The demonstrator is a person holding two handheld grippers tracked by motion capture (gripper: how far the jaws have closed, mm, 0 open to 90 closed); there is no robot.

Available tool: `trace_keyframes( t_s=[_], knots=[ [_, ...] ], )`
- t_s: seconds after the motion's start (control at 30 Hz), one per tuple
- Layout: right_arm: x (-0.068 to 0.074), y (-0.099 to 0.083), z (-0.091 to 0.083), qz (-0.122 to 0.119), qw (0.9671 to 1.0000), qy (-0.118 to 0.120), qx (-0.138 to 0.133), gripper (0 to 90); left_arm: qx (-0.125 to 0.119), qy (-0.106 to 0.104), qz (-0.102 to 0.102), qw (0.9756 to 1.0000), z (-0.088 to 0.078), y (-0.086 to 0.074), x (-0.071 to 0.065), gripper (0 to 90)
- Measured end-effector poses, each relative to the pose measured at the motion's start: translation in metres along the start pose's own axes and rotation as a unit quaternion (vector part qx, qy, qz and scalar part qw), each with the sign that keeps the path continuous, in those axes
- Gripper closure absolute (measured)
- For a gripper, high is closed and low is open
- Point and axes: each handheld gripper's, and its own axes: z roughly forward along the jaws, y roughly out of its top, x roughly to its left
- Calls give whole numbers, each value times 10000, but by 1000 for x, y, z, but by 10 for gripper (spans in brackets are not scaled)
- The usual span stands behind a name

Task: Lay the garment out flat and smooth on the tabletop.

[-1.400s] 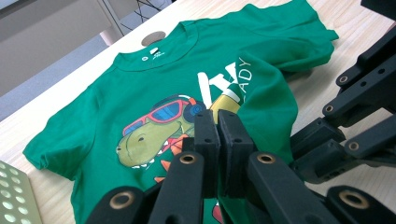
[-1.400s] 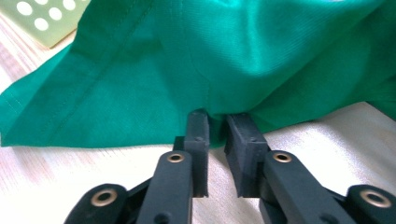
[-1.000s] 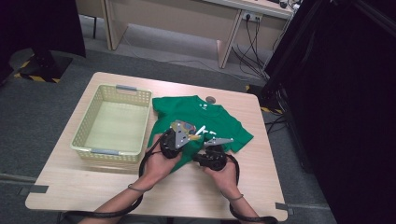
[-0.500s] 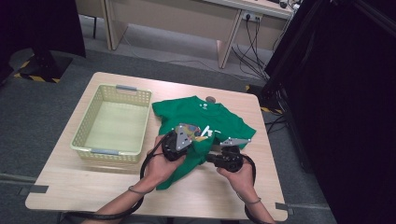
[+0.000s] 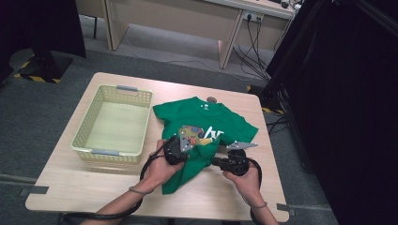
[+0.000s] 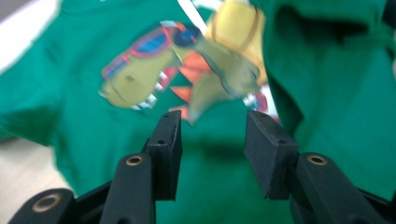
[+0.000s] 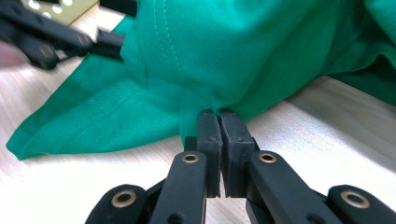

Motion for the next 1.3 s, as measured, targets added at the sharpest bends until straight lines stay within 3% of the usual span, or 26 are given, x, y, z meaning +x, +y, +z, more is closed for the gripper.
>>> trace_keyframes(
  t_s=[0.1, 0.43, 1.03, 1.3],
  knots=[
    [-1, 0, -2, 10, 10000, -8, -18, 875, 211, -46, 139, 9997, 6, -3, -5, 566],
    [-2, 5, -15, -57, 10000, -29, -29, 875, 259, -1, 307, 9992, 7, -2, -7, 596],
    [-12, -13, -33, -95, 9997, -58, 231, 889, 245, 51, 315, 9992, 6, -5, -3, 598],
    [-18, -23, -55, -248, 9990, -39, 383, 888, 245, 67, 298, 9992, 4, -8, 1, 592]
  ],
)
